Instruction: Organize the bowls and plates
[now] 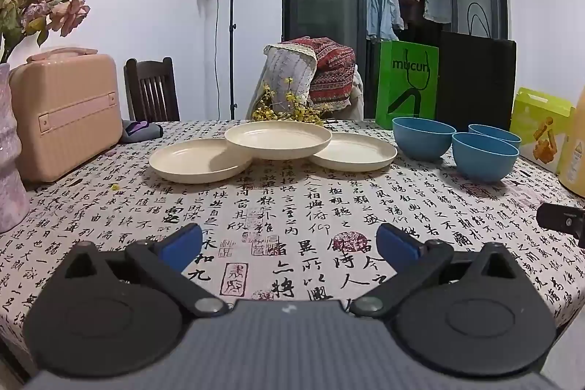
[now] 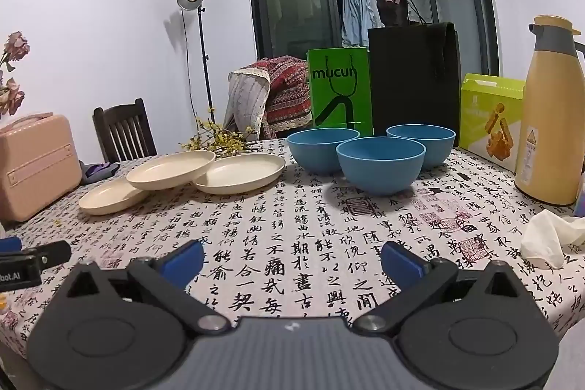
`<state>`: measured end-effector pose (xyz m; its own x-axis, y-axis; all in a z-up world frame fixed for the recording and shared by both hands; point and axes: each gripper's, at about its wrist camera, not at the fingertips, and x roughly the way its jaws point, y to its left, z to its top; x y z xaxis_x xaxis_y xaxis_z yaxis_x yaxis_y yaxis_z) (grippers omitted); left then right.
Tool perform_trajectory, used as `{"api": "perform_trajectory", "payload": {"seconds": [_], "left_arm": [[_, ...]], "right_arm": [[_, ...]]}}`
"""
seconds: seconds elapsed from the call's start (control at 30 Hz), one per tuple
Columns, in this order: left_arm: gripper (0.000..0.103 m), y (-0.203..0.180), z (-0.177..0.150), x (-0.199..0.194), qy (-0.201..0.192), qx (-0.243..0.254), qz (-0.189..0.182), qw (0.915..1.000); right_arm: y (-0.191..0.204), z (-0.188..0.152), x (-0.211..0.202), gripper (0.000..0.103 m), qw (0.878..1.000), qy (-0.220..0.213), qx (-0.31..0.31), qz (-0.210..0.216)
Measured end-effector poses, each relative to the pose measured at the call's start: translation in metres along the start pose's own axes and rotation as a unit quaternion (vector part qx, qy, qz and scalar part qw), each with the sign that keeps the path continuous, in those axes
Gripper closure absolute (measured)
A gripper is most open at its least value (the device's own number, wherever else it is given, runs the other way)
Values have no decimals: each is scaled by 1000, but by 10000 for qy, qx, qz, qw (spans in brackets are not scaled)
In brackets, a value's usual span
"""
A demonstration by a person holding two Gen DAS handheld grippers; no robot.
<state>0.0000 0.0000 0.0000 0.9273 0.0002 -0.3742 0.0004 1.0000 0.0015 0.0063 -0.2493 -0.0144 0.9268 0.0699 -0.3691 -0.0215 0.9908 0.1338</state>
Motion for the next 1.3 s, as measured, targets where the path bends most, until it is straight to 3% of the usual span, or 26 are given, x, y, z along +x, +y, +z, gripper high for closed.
{"api": "perform_trajectory", "payload": {"seconds": [1.13,1.3], "left_arm": [[0,2,2,-5,-225,221,115,9994],[0,4,3,-5,-112,89,62,9999]], "right_arm": [[0,1,-2,0,10000,-20,-16,5],[0,1,-2,0,10000,-19,-11,11]]}}
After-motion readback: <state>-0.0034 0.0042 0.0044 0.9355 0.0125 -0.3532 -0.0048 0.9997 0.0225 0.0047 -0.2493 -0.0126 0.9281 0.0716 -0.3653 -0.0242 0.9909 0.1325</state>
